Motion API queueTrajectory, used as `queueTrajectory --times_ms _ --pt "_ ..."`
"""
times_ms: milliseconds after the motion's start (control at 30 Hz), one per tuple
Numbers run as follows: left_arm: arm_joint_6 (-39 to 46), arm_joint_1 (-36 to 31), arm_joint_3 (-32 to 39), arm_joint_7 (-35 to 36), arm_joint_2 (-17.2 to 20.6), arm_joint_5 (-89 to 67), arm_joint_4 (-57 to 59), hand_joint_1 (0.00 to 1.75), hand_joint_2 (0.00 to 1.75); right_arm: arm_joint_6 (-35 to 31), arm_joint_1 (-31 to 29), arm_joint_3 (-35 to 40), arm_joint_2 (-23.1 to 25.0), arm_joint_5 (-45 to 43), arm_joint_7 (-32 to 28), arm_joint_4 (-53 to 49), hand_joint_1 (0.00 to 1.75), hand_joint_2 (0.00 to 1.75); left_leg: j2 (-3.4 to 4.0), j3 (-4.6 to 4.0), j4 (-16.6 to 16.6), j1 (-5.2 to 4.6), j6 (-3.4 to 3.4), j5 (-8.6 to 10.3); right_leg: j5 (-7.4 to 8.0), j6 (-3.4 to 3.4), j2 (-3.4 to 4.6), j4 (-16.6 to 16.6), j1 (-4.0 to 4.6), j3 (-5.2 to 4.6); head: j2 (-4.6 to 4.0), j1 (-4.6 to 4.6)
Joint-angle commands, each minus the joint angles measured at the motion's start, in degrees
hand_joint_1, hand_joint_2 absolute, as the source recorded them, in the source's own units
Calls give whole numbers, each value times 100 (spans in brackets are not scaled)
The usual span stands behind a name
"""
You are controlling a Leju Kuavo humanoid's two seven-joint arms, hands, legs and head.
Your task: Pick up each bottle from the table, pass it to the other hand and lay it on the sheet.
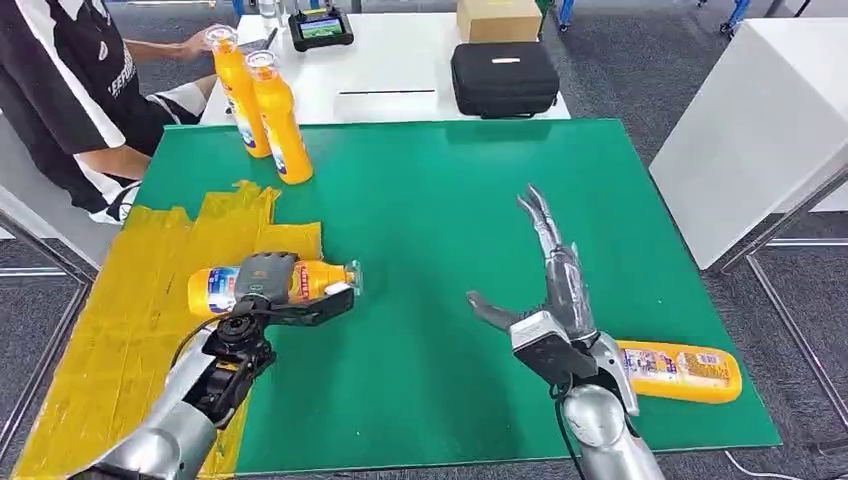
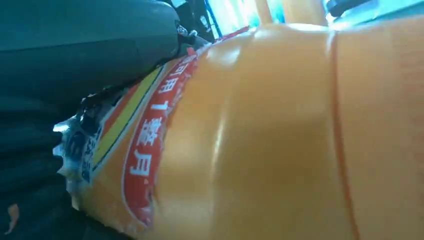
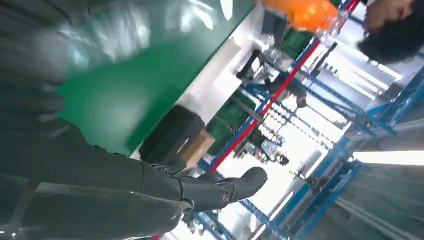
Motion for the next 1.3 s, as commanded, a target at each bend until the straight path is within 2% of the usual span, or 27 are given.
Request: queueTrajectory --times_ms 33,67,167,300,367,400,567,700,767,800,867,933,1033,1100,1133,1167,1233,1267,1300 --pt "38 -359 -145 357 31 -60 1273 0 175 13 69 -330 19 134 111 -254 0 175 11 31 -6 2 -12 -6 -2 -8 14 -6 2 28 0 0" --pt "38 -359 -145 357 31 -60 1273 0 175 13 69 -330 19 134 111 -254 0 175 21 55 -9 8 -26 -13 -6 -19 29 -12 7 52 0 0" --pt "38 -359 -145 357 31 -60 1273 0 175 13 69 -330 19 134 111 -254 0 175 9 46 -6 2 -18 -5 0 -10 13 -5 2 37 0 0" --pt "277 -269 -200 1031 42 -60 1023 0 175 42 47 -307 24 361 203 -264 0 175 18 69 -11 9 -36 -6 0 -23 27 -12 10 60 0 2" --pt "356 -200 -61 1090 26 -60 886 0 175 54 45 -300 26 395 230 -265 0 175 24 70 -8 8 -31 -7 3 -21 31 -9 9 58 0 0" --pt "516 -130 194 965 -23 11 750 0 0 49 60 -300 22 416 248 -270 0 175 19 66 -8 7 -29 -4 5 -22 25 -8 8 56 0 0" --pt "1198 82 988 630 -163 73 171 0 0 37 145 -317 -11 477 315 -315 0 175 12 66 -5 10 -27 -2 2 -21 18 -7 10 60 0 0" --pt "1265 510 1499 -779 -435 1325 -1090 0 0 26 279 -415 -34 646 384 -378 0 175 8 49 5 14 -28 -8 -4 -22 14 -2 13 45 0 0" --pt "969 814 1442 -1640 -539 2314 -1822 0 0 -54 350 -429 -105 1107 501 -408 0 175 0 31 2 11 -22 -2 -3 -19 5 -3 10 30 0 0" --pt "543 1101 1310 -2234 -559 3286 -2481 0 0 -46 414 -409 -234 1578 642 -492 0 175 1 27 2 10 -21 -2 -3 -18 6 -3 9 25 0 0" --pt "158 1555 969 -2818 -491 4553 -3547 0 0 176 511 -463 -482 2540 1008 -753 0 175 9 48 4 11 -29 -21 -17 -22 17 -7 10 49 0 2" --pt "-146 1820 747 -2991 -366 5273 -4173 0 0 419 638 -531 -745 3096 1192 -1076 0 175 8 27 9 8 -24 -17 -13 -19 14 -1 7 28 0 0" --pt "-159 1897 669 -2944 -294 5345 -4333 0 0 470 740 -654 -797 3081 1157 -1224 0 175 8 -5 3 3 -19 -6 -1 -17 10 -2 3 -10 0 0" --pt "-158 1874 665 -2941 -281 5358 -4273 0 0 475 735 -659 -774 3083 1150 -1211 0 175 6 17 8 7 -29 -23 -18 -25 12 0 7 16 0 -2" --pt "-145 1842 675 -2948 -277 5380 -4204 0 0 474 718 -649 -748 3088 1145 -1183 0 175 2 -13 1 4 -19 -6 0 -17 6 -4 5 -13 0 2" --pt "-145 1842 675 -2948 -277 5380 -4204 0 0 474 718 -649 -748 3088 1145 -1183 0 175 9 2 3 7 -25 -13 -6 -21 14 -4 8 -1 0 0" --pt "-229 1829 606 -3134 -232 5570 -4174 0 0 255 730 -564 -921 3728 1178 -1206 0 175 13 7 1 6 -29 -16 -7 -23 18 -3 8 3 0 0" --pt "-322 1893 534 -3221 -185 5691 -4289 0 0 441 821 -603 -1135 3809 1259 -1310 0 175 16 21 5 10 -35 -25 -14 -28 23 -2 11 18 0 0" --pt "-399 2004 478 -3291 -143 5815 -4468 0 0 590 944 -767 -1368 3904 1345 -1445 0 175 4 -9 0 7 -23 -7 -1 -17 7 -4 9 -12 0 0"
